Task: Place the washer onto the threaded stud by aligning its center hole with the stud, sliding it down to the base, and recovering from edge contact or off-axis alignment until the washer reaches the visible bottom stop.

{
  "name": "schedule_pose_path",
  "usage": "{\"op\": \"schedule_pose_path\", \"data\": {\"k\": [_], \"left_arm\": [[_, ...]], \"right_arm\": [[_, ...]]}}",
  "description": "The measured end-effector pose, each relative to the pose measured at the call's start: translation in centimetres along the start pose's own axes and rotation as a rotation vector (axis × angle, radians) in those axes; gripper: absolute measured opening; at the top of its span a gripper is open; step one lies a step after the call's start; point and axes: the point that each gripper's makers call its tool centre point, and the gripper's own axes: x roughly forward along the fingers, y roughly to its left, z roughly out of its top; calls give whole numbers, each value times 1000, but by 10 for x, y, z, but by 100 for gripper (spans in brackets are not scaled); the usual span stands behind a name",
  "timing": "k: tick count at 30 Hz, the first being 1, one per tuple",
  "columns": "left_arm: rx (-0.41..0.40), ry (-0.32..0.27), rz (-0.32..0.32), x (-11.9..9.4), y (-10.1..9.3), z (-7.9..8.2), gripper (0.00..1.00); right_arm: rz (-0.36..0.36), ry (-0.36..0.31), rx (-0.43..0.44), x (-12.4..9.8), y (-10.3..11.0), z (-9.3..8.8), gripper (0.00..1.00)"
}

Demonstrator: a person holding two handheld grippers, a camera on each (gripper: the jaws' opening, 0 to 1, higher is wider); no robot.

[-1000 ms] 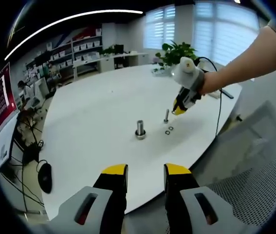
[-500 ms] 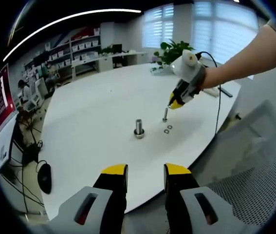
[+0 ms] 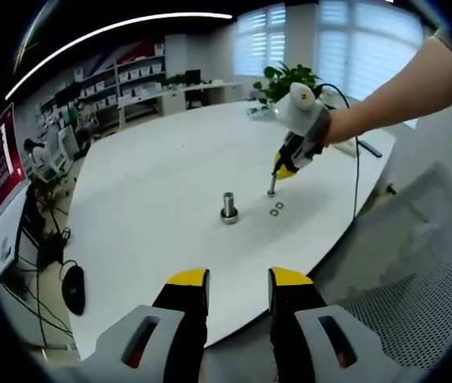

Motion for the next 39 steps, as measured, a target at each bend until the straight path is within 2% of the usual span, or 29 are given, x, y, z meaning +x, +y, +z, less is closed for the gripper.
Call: {"op": "schedule_pose_path", "data": {"k": [11,20,24,31,39], "left_arm": [[-1,6,7,0,1,-1,28],[-5,12,13,0,2,-3,28],[-6,14,15,0,2,-3,28],[-5,11,15,0,2,-3,27],[-2,14,12,0,1,-3,27]], "right_arm": [[24,38,-1,16,2,-5,14],[44,67,35,36,6,-13,14],[48,67,60,39,8,-13,14],[54,90,62,43,10,-19,15],[45,85,72,41,9,-22,18]]}}
